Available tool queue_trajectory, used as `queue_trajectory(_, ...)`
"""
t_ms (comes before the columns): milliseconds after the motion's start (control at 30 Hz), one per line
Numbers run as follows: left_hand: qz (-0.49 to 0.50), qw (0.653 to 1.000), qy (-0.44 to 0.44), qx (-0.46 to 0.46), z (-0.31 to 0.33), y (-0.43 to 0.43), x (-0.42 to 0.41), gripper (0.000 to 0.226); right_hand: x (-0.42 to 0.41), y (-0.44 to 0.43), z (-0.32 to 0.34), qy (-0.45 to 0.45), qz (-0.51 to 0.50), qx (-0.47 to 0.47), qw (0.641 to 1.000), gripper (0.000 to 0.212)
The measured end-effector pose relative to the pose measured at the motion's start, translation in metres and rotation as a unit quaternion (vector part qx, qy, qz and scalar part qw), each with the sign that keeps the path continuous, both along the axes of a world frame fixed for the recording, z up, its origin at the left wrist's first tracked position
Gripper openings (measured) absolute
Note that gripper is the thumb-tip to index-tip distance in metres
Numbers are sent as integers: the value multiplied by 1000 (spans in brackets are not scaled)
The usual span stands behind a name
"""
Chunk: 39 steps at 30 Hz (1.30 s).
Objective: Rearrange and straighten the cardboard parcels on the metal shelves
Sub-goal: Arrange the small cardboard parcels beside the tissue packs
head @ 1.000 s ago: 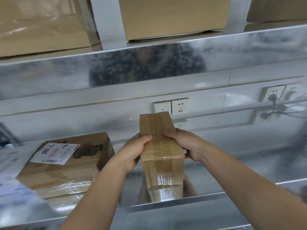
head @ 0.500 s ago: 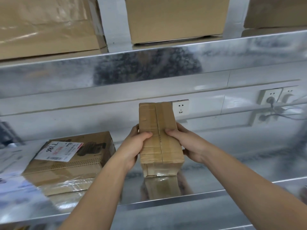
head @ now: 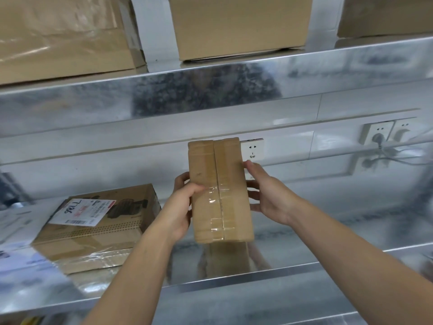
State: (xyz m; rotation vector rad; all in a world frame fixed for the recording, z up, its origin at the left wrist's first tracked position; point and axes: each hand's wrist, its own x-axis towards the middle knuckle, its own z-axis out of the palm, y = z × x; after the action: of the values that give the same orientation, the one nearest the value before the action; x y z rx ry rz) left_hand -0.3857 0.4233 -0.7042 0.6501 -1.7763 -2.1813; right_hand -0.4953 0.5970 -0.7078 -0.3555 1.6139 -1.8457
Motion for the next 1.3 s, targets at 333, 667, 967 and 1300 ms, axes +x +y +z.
queue_trajectory(333, -3, 1000, 18, -1, 6, 2, 2, 75, 0, 2, 5, 1, -31, -30, 999, 41)
queue_trajectory(667, 8, 1000, 17, 4, 17, 0, -2, 63, 5, -4, 11, 16, -37, -31, 999, 47)
queue_trajectory(967, 4, 1000, 7, 12, 16, -1, -4, 70, 7, -7, 5, 18, -12, -67, 998, 36)
queue_trajectory(1300, -5, 1000, -22, 12, 17, -7, -9, 39, -5, -11, 2, -2, 1, -96, 995, 38)
